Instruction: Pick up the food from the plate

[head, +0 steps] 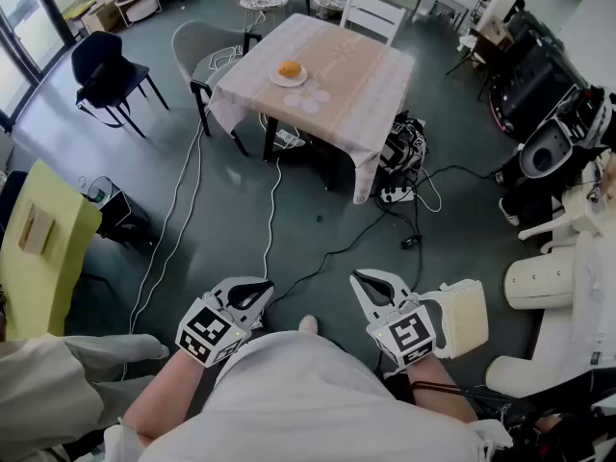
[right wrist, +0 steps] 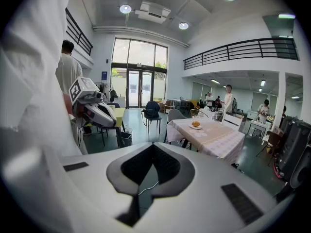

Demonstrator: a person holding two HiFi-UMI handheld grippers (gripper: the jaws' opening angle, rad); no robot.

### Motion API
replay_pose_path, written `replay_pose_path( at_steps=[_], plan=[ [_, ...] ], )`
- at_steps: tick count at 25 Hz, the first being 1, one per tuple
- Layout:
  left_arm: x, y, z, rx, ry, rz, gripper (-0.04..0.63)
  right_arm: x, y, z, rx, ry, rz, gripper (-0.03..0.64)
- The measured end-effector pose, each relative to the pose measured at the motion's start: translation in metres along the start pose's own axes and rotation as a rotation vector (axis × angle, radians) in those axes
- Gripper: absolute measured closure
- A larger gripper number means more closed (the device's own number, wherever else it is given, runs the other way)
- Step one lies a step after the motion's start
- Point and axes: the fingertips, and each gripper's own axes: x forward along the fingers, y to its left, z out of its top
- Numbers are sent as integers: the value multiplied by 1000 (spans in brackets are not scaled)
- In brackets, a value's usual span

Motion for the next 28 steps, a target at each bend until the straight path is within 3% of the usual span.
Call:
replay_pose_path(
  at_steps=[9, 14, 20, 23, 26, 28],
  plan=[
    [28, -3, 14, -19, -22, 31, 586, -10, -31, -38, 43, 15, -4, 604],
    [40, 26, 21, -46, -33, 13, 586, 21, -43, -38, 42, 41, 18, 604],
    [55, 115, 62, 7, -73, -18, 586, 93, -78, 5, 48, 34, 1, 603],
    [45, 173, 88, -10, -115, -10, 586, 142, -93, 42, 2, 32, -10, 594],
    [28, 220, 101, 22, -138, -35, 586, 191, -112, 75, -31, 32, -34, 502],
    [21, 256, 106, 49, -135, -40, 586, 224, -125, 95, -41, 21, -52, 485]
  ],
)
